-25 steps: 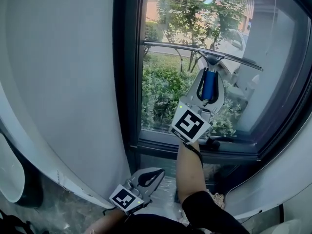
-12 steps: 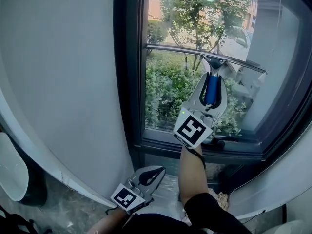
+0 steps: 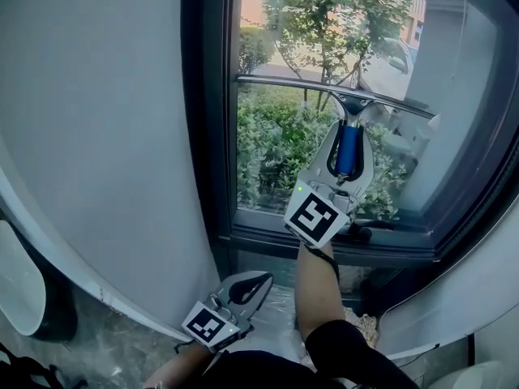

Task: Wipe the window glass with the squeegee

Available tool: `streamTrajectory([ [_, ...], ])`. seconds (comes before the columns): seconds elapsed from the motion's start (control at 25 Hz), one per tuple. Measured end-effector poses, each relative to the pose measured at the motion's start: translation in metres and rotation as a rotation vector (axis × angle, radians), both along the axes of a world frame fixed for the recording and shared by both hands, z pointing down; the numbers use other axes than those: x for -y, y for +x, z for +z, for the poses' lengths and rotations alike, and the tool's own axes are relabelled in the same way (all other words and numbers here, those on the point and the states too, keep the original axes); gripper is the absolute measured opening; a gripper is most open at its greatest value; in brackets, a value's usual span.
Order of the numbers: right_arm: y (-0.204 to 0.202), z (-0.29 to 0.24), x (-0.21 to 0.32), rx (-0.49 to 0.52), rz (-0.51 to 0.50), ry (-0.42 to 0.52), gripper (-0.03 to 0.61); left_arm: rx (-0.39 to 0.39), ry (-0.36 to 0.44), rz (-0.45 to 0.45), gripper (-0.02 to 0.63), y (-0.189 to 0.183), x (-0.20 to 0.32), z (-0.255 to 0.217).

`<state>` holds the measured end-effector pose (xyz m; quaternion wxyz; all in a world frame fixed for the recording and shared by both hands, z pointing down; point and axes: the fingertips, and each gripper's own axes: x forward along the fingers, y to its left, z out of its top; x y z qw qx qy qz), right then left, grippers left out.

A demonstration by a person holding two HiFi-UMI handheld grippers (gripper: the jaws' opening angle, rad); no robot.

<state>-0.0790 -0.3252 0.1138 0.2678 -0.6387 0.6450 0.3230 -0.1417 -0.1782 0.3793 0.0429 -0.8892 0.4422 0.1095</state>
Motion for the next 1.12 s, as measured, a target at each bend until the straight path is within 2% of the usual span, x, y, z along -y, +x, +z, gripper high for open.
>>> streamTrajectory([
  [1.12,0.0,0.033,-0.002,-0.027,0.016,-0.052,0.135,-0.017,-0.021,0.007,-0.002,-0.002,-0.001,0.01],
])
